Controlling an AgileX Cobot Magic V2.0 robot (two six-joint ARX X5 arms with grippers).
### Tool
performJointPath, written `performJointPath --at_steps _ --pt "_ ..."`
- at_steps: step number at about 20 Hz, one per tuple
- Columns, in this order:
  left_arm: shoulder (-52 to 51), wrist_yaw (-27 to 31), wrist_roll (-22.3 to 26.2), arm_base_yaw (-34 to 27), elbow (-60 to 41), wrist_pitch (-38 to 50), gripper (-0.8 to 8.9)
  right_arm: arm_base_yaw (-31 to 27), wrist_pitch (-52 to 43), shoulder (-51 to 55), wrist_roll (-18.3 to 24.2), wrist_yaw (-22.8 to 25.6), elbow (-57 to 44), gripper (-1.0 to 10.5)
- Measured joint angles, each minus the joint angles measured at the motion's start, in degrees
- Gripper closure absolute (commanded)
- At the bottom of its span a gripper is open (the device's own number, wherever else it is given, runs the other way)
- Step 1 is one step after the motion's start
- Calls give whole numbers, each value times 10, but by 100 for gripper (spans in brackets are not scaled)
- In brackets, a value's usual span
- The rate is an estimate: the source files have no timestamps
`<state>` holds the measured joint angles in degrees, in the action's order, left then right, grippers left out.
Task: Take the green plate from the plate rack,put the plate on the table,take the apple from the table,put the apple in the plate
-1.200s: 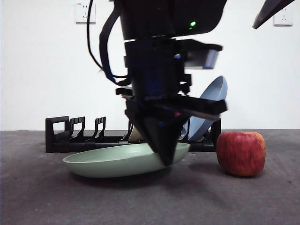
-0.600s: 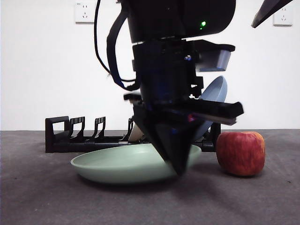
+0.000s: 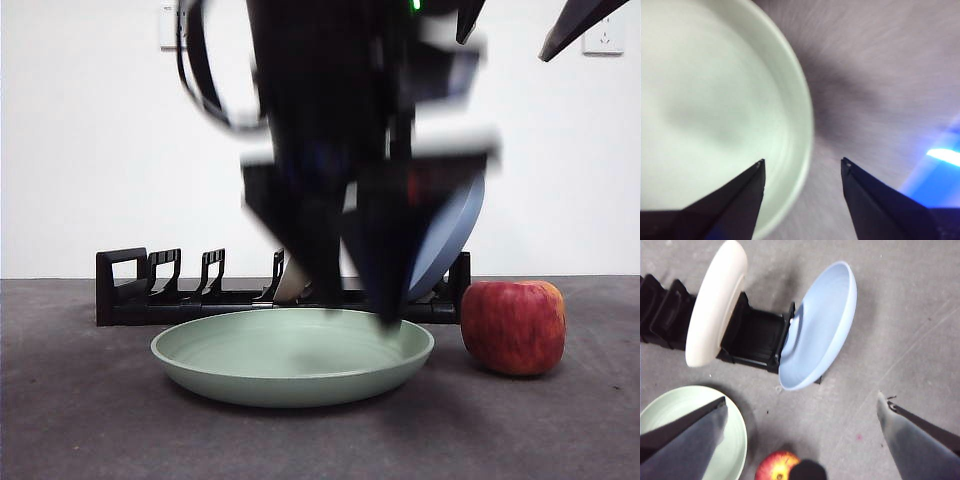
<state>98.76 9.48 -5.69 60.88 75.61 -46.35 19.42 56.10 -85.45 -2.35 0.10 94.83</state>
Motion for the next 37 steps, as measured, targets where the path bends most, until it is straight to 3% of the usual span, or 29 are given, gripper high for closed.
performJointPath --at_steps 8,13,17,21,26,37 --pt "-361 27 -10 24 0 -14 557 2 129 0 0 0 0 445" --pt "-550 136 -32 24 0 -100 557 43 133 32 0 5 -23 445" --pt "-665 186 -70 24 0 -152 557 81 104 71 -12 45 -103 445" --pt "-724 190 -97 24 0 -163 557 91 10 75 -18 45 -230 445" --pt "-718 191 -115 24 0 -205 557 90 -123 65 -26 44 -351 444" --pt "-710 191 -161 24 0 -249 557 90 -204 -31 -30 29 -362 443"
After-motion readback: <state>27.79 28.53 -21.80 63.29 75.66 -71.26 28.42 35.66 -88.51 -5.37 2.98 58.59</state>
